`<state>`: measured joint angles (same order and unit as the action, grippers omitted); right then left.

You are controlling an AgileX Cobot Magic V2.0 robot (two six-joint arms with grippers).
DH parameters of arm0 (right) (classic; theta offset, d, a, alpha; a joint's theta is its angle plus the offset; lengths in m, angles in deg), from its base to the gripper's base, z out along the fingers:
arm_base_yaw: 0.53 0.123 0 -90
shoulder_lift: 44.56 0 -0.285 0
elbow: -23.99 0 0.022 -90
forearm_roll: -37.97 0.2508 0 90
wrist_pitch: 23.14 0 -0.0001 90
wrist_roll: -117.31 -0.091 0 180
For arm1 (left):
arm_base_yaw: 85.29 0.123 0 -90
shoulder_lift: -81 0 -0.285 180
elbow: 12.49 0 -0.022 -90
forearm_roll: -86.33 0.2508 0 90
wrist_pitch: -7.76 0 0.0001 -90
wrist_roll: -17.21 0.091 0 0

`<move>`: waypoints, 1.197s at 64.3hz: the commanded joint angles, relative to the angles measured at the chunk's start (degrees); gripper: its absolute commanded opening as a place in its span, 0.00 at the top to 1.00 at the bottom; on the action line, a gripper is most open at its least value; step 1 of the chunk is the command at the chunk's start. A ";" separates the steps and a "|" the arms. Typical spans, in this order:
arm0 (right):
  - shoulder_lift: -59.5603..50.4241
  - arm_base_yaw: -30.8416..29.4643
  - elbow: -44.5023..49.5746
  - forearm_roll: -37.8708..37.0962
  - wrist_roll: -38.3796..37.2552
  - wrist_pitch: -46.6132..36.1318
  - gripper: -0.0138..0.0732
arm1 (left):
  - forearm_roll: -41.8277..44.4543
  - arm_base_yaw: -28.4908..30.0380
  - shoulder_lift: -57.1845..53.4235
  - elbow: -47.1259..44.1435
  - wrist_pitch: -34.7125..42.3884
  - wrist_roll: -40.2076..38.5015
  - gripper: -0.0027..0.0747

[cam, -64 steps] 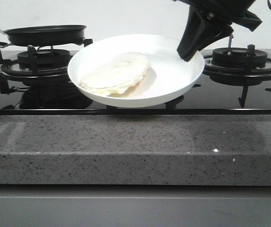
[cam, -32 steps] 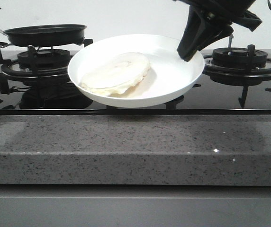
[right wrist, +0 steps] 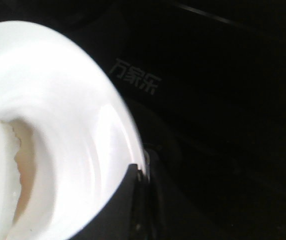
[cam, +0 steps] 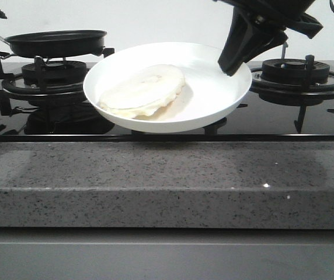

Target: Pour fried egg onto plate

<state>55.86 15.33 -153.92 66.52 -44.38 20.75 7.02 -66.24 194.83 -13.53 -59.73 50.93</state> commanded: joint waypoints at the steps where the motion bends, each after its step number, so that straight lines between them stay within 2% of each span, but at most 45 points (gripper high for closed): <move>1: -2.64 0.00 -1.55 2.25 0.16 -2.20 0.92 | -2.34 0.20 -2.66 1.87 -5.02 0.33 0.40; 12: -2.64 0.00 -1.55 2.25 0.16 -2.20 0.92 | -1.42 0.20 -2.77 1.87 -5.02 0.33 0.61; 21: -2.64 0.00 -1.55 2.25 0.16 -2.20 0.92 | -1.34 0.20 -3.02 1.87 -5.02 0.33 0.87; 29: -2.64 0.00 -1.55 2.25 0.16 -2.20 0.92 | -1.19 0.20 -3.75 1.87 -4.90 0.33 0.99; 45: -2.64 0.00 -1.55 2.25 0.16 -2.20 0.92 | -0.58 0.20 -5.64 1.87 -4.20 0.33 0.99; 55: -2.64 0.00 -1.55 2.25 0.16 -2.20 0.92 | 3.92 -0.01 -9.20 1.87 -1.89 0.83 0.99; 68: -2.64 0.00 -1.55 2.25 0.16 -2.20 0.92 | 18.21 -2.46 -18.14 1.87 8.25 1.09 0.99; 77: -2.64 0.00 -1.55 2.25 0.16 -2.20 0.92 | 31.78 -6.76 -25.11 1.87 16.21 -3.55 0.99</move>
<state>55.86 15.33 -153.92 66.52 -44.38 20.75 34.56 -70.71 175.07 -13.53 -48.16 49.87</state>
